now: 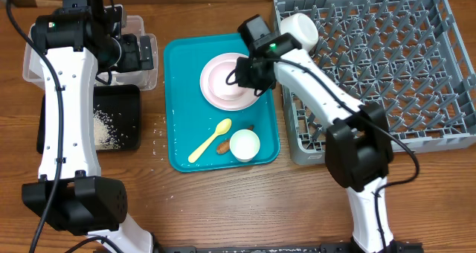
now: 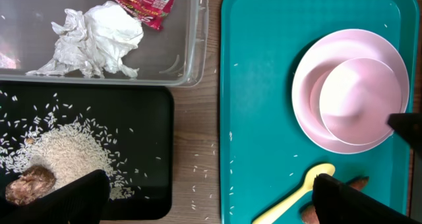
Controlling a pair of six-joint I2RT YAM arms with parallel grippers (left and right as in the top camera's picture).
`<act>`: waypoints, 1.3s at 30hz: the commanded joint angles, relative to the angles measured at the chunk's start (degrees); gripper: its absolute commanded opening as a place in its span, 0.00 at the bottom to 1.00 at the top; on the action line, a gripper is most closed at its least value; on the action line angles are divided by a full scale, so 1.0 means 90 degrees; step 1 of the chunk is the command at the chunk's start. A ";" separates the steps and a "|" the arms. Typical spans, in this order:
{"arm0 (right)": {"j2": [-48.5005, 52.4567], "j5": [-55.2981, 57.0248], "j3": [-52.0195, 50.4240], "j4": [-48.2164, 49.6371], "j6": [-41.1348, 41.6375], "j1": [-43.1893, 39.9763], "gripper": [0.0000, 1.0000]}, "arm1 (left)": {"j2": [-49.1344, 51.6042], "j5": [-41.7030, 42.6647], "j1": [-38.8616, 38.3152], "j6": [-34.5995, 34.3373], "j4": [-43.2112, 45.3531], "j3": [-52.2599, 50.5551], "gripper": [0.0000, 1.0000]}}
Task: Sort waste into correct bins and load items into the dishwasher
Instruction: 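Grasp the pink bowl on the white plate with the right gripper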
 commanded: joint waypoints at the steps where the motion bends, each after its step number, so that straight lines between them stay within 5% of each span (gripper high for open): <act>1: 0.0364 -0.0063 -0.0036 0.0007 0.0228 0.0017 0.27 | -0.0017 -0.0022 -0.0005 0.0022 0.0002 0.0017 1.00; 12: 0.0393 0.0000 0.0005 0.0027 0.0199 0.0005 0.24 | -0.0017 -0.0022 -0.0005 0.0022 0.0002 0.0017 1.00; 22: -0.0032 0.0656 0.0950 -0.0959 0.0041 0.0005 0.50 | -0.0017 -0.0024 -0.0005 0.0022 0.0002 0.0017 1.00; 30: -0.0051 0.1421 0.0522 -0.1146 0.0333 0.0005 0.48 | -0.0017 -0.0022 -0.0005 0.0022 0.0002 0.0017 1.00; 39: -0.0017 0.1316 -0.0420 -0.0386 0.0369 0.0017 0.29 | -0.0017 -0.0024 -0.0005 0.0019 0.0002 0.0017 1.00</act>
